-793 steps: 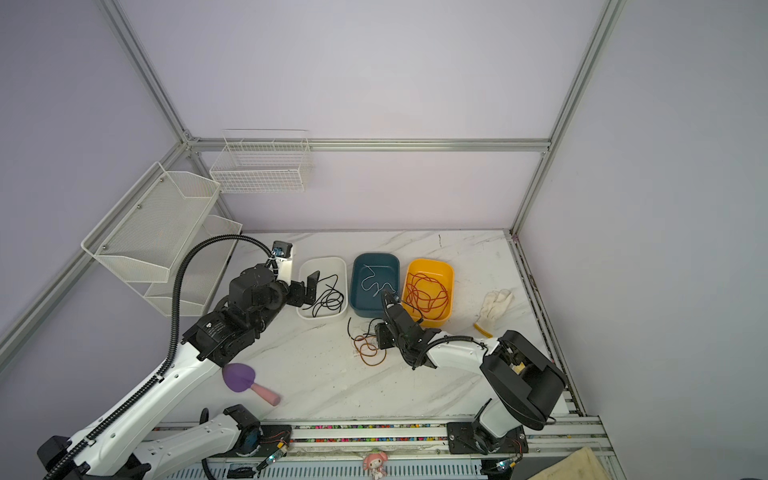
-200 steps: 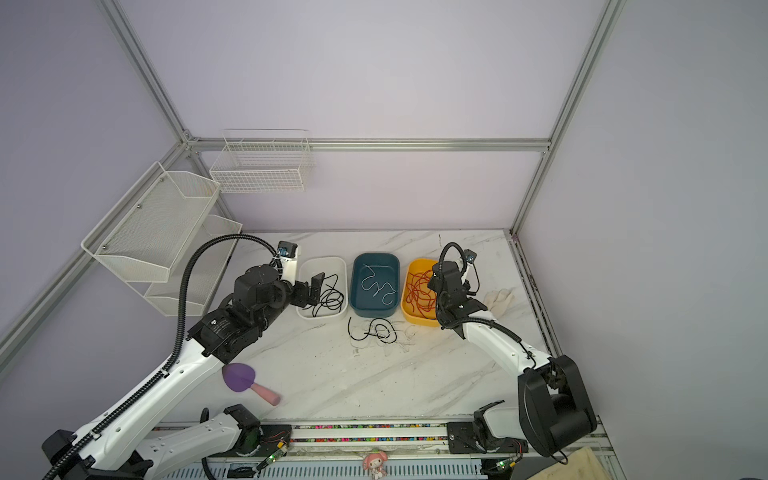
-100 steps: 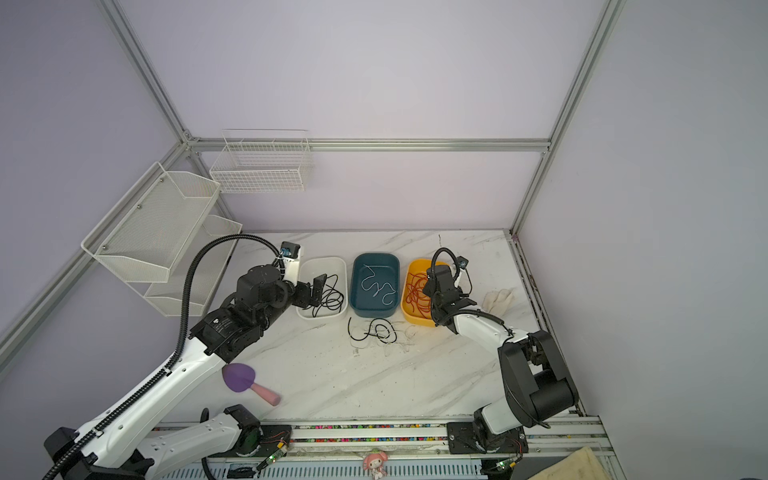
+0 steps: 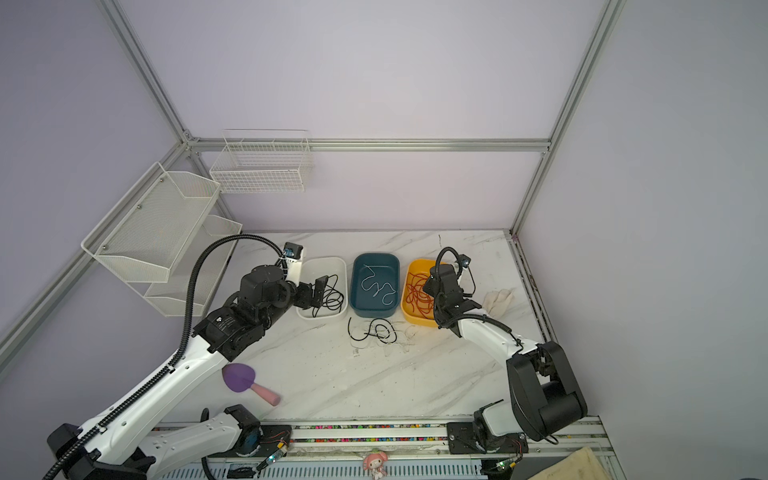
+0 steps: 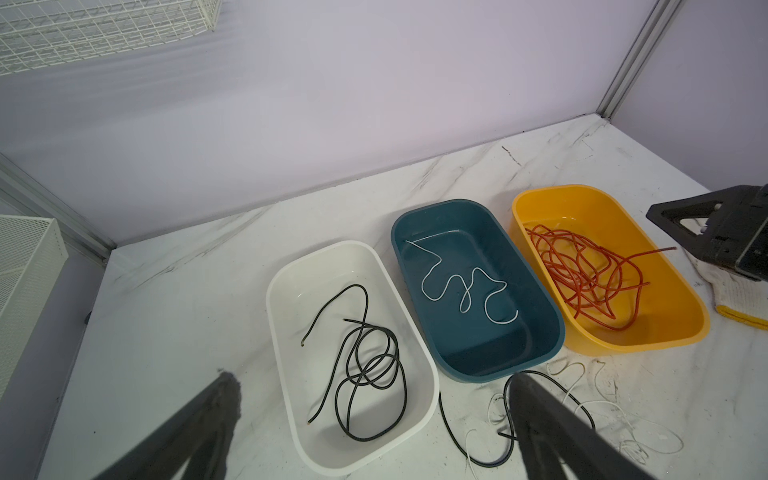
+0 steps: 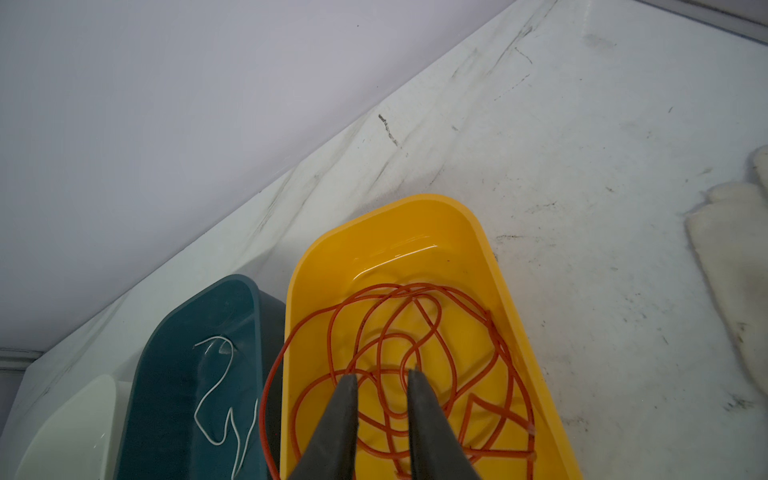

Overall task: Untangle the cables
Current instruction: 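Lower the red wire into the yellow tub and open the right gripper, then move the right gripper down to the white wire in the tangle and grasp it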

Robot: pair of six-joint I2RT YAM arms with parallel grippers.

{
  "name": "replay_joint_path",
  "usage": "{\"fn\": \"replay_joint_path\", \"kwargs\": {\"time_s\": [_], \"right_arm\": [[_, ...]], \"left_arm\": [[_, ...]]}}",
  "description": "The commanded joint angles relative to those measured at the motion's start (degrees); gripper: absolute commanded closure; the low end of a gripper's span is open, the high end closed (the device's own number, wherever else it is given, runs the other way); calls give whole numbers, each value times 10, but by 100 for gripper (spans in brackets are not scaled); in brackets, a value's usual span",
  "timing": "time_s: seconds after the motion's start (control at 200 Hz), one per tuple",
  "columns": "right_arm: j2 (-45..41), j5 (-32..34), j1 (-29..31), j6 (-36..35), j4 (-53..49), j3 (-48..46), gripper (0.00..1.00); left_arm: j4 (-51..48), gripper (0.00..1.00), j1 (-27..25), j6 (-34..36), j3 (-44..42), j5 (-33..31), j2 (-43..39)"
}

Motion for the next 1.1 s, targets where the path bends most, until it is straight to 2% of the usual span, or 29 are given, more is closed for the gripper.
{"fn": "replay_joint_path", "kwargs": {"time_s": [0.0, 0.195, 0.32, 0.455, 0.675, 0.87, 1.095], "right_arm": [[-20, -11, -4, -3, -9, -7, 71], [-48, -57, -4, -33, -6, -11, 58], [-48, -127, -4, -48, -14, -16, 50], [-69, -192, 8, -38, 0, -53, 46], [-120, -186, 59, -34, -32, -101, 44], [-168, -169, 109, -3, -53, -147, 42], [-174, -157, 145, 43, -48, -196, 41]], "left_arm": [[7, 0, 3, -6, -2, 6, -3], [7, 0, 2, -6, -2, 7, -3], [6, 0, 2, -7, -1, 9, -3], [6, 0, 2, -7, 0, 9, -2], [5, 0, 2, -8, 0, 12, 2], [3, 0, 2, -8, 2, 10, 6], [2, 0, 2, -6, 3, 6, 10]]}}
